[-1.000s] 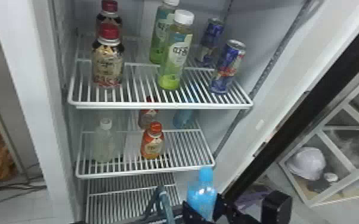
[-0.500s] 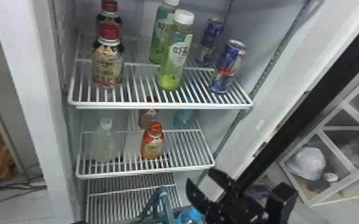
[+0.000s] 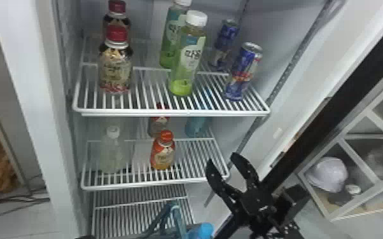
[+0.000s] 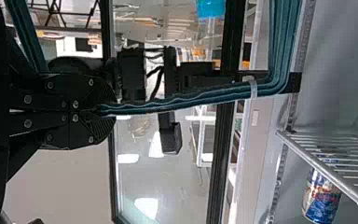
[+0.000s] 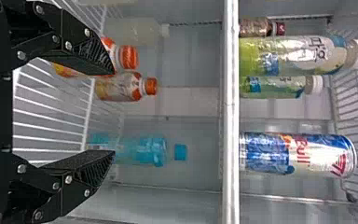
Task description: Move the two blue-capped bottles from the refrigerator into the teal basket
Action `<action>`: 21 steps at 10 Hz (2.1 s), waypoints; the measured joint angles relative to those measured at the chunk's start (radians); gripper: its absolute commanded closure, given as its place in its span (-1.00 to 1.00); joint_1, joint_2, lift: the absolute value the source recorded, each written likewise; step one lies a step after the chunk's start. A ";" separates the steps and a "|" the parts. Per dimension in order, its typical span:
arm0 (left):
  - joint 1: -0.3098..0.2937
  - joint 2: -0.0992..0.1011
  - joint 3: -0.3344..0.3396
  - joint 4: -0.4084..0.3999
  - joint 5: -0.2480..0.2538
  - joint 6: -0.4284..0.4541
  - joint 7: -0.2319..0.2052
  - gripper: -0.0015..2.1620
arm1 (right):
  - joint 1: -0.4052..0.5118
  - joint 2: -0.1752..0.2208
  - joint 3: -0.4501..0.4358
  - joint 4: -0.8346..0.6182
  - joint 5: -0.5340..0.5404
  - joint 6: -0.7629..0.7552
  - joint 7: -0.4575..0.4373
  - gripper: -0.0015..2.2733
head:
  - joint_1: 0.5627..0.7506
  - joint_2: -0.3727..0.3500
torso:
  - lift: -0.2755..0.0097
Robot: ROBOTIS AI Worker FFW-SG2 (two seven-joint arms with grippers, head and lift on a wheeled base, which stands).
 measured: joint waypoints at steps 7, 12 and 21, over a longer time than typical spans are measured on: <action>-0.003 -0.005 0.000 0.000 -0.002 0.000 0.002 0.07 | -0.186 0.025 0.079 0.258 0.020 -0.166 -0.118 -0.63 | 0.41 -0.94 | -0.02; -0.014 0.001 -0.011 0.003 -0.002 0.007 0.005 0.07 | -0.400 0.026 0.117 0.519 0.091 -0.223 -0.189 -0.75 | 0.41 -0.94 | -0.02; -0.023 0.001 -0.024 0.012 0.003 0.009 0.007 0.07 | -0.660 0.009 0.177 0.834 0.103 -0.250 -0.249 -0.79 | 0.41 -0.94 | -0.02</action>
